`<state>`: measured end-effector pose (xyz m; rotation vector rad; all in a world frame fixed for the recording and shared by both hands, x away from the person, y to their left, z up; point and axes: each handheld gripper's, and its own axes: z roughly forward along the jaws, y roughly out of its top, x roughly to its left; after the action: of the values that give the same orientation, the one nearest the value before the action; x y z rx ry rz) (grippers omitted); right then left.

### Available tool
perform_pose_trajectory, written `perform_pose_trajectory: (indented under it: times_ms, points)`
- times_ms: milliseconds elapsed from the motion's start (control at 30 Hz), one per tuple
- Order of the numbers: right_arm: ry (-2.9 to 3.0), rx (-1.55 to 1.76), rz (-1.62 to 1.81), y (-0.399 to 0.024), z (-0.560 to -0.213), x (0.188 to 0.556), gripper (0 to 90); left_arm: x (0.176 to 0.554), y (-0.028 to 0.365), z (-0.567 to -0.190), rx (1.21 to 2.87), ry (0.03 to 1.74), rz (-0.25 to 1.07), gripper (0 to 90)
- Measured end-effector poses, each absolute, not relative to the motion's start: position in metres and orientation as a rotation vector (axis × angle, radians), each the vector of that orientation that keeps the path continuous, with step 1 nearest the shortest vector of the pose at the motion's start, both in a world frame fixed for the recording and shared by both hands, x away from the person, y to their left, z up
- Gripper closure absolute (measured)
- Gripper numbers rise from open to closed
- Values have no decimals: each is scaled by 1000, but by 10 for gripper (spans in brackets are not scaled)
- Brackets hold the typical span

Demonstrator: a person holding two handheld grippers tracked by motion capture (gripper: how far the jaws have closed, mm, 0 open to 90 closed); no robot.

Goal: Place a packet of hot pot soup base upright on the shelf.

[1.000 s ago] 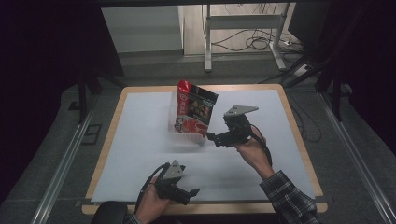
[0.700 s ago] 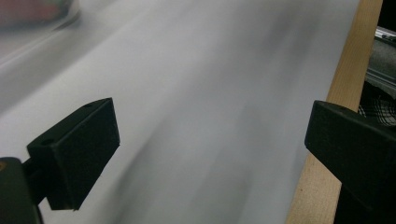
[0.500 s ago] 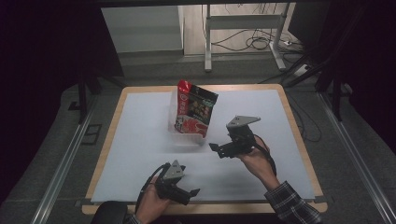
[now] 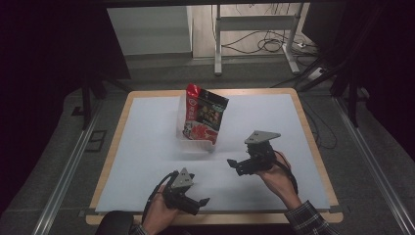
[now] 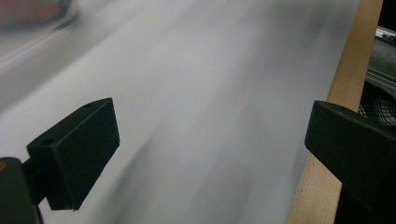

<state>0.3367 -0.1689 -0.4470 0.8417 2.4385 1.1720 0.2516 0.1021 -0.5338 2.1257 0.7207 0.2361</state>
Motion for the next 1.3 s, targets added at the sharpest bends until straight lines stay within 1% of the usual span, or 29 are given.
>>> perform_pose_trajectory:
  times_ms: [500,1300]
  points:
    - [2397,856,1143,-195,-447,318,0,251,101,-534,2129,728,247,25]
    - [2349,924,1122,-236,-463,292,0,251,101,-534,2137,721,251,25]
